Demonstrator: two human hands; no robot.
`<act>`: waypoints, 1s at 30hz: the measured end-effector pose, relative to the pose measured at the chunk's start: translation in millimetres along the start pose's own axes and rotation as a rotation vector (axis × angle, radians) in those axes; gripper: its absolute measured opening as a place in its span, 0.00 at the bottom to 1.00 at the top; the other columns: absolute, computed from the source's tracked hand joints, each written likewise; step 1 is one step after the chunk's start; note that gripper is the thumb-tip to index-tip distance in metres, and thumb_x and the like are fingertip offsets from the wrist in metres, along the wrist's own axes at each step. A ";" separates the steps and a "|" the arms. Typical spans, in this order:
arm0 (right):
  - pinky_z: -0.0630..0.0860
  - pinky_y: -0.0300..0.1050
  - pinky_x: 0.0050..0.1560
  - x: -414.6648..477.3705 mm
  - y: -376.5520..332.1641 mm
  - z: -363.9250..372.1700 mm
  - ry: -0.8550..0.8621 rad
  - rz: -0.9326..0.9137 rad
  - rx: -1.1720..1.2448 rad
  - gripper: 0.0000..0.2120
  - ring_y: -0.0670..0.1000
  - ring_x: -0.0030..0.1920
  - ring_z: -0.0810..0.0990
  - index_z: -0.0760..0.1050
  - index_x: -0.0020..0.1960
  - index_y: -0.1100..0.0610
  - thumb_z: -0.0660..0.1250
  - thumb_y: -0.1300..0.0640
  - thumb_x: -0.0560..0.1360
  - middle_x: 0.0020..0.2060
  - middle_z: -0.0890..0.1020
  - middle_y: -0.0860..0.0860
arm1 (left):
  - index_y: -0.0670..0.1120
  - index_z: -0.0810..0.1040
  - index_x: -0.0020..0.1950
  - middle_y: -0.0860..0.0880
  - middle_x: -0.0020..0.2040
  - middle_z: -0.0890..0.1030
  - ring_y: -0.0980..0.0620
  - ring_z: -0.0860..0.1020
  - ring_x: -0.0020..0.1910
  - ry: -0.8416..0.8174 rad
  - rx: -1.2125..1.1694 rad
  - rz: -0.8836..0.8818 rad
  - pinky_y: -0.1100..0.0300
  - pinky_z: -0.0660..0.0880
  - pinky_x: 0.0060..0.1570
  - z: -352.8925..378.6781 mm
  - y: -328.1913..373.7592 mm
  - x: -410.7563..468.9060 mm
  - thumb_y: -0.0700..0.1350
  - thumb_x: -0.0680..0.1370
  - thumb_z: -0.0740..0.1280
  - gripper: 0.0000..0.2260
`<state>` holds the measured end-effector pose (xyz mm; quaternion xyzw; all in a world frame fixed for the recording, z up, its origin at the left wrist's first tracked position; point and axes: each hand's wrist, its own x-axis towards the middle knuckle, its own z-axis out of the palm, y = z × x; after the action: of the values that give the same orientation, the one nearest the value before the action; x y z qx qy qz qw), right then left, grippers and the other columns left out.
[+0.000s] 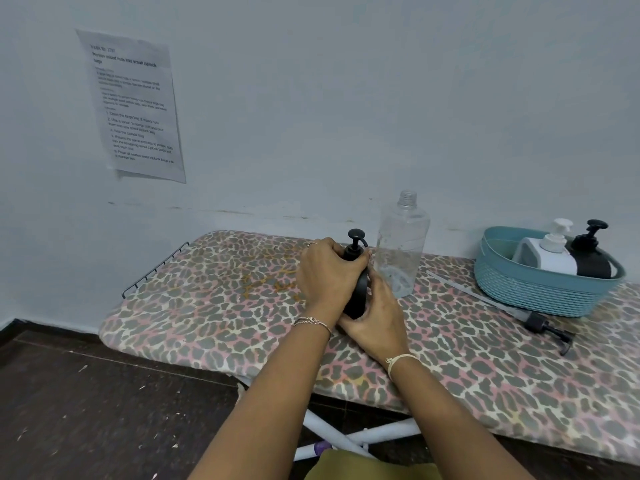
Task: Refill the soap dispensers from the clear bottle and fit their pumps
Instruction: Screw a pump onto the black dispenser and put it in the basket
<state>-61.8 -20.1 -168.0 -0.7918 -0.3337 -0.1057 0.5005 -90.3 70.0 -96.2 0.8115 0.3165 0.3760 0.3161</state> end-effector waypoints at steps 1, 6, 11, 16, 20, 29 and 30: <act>0.72 0.36 0.53 0.4 -0.4 0.7 0.001 0.005 -0.002 0.40 0.45 0.59 0.75 0.63 0.70 0.48 0.76 0.44 0.63 0.61 0.75 0.43 | 0.53 0.72 0.32 0.55 0.33 0.78 0.53 0.79 0.37 0.001 -0.002 0.005 0.59 0.74 0.31 -0.1 0.1 -0.5 0.62 0.65 0.74 0.17; 0.75 0.40 0.55 0.7 -0.2 4.5 0.020 0.041 -0.008 0.42 0.42 0.58 0.76 0.64 0.70 0.47 0.77 0.42 0.60 0.59 0.77 0.41 | 0.50 0.75 0.35 0.56 0.35 0.77 0.54 0.76 0.35 -0.051 -0.050 0.039 0.62 0.70 0.29 -1.9 0.2 2.1 0.57 0.67 0.76 0.15; 0.77 0.44 0.56 2.2 5.3 7.6 0.026 0.058 -0.014 0.43 0.43 0.58 0.77 0.65 0.70 0.48 0.76 0.41 0.59 0.59 0.78 0.42 | 0.46 0.78 0.39 0.52 0.41 0.80 0.53 0.77 0.39 -0.050 -0.107 0.059 0.57 0.75 0.37 2.3 -5.0 4.9 0.55 0.67 0.77 0.15; 0.78 0.44 0.55 3.3 7.9 7.7 0.019 0.067 0.006 0.42 0.43 0.55 0.78 0.65 0.70 0.48 0.74 0.41 0.59 0.56 0.79 0.43 | 0.46 0.78 0.40 0.52 0.41 0.80 0.54 0.77 0.40 -0.095 -0.167 0.065 0.59 0.74 0.40 0.4 -6.3 8.8 0.54 0.67 0.78 0.15; 0.77 0.40 0.52 4.0 8.2 6.8 0.016 0.075 0.035 0.38 0.42 0.52 0.78 0.68 0.67 0.48 0.74 0.43 0.59 0.53 0.79 0.42 | 0.46 0.78 0.39 0.53 0.40 0.82 0.54 0.78 0.40 -0.096 -0.152 0.073 0.57 0.77 0.39 0.8 -7.9 7.9 0.56 0.66 0.77 0.16; 0.78 0.42 0.45 0.2 8.6 0.7 0.109 0.148 0.064 0.22 0.44 0.45 0.78 0.72 0.52 0.48 0.74 0.46 0.60 0.45 0.79 0.44 | 0.49 0.77 0.39 0.56 0.37 0.79 0.56 0.78 0.37 -0.107 -0.091 0.071 0.57 0.76 0.36 -4.9 -3.4 5.7 0.59 0.66 0.75 0.16; 0.79 0.44 0.45 -0.7 7.6 -1.9 0.121 0.157 0.083 0.21 0.43 0.45 0.79 0.73 0.51 0.47 0.73 0.45 0.61 0.44 0.80 0.43 | 0.49 0.77 0.39 0.56 0.36 0.79 0.57 0.78 0.36 -0.109 -0.089 0.066 0.57 0.76 0.36 -5.9 -2.4 4.6 0.59 0.66 0.76 0.16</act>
<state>-57.1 -24.1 -172.9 -0.7863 -0.2440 -0.0998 0.5588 -93.3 76.5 -93.1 0.8260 0.2548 0.3552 0.3559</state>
